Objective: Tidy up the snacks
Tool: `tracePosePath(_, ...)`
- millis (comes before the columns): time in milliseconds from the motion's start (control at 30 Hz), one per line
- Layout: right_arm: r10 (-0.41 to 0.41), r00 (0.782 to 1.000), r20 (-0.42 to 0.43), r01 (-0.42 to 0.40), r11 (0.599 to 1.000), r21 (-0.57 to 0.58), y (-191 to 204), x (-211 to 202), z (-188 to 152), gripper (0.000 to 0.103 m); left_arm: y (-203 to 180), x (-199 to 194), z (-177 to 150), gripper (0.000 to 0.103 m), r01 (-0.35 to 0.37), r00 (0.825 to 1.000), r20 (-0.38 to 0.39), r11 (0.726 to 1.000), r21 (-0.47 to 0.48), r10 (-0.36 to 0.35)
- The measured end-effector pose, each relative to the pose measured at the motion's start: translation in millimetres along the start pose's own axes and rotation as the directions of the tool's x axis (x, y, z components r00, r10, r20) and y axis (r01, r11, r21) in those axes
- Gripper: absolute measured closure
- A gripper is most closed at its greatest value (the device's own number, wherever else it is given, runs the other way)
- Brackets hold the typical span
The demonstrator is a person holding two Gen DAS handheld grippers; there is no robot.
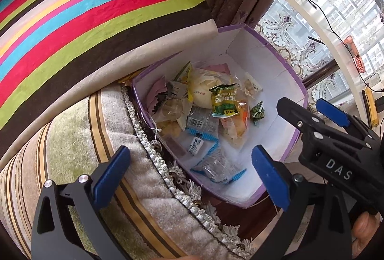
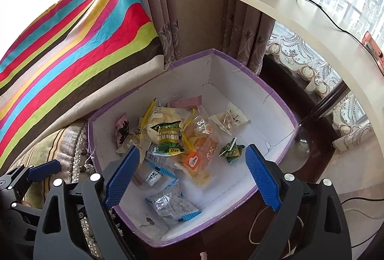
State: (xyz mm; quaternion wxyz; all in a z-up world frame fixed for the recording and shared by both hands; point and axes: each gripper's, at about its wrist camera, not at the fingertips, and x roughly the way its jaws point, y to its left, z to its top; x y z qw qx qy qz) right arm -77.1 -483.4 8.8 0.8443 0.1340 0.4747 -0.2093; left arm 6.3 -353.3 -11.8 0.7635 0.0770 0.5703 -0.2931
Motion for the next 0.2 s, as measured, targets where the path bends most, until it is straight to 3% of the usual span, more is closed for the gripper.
tracePosePath(200, 0.003, 1.0, -0.004, -0.003, 1.0, 0.005, 0.6, 0.4, -2.3, 0.016, -1.4, 2.2, 0.6, 0.002, -0.015, 1.0, -0.011, 1.0, 0.004, 0.015)
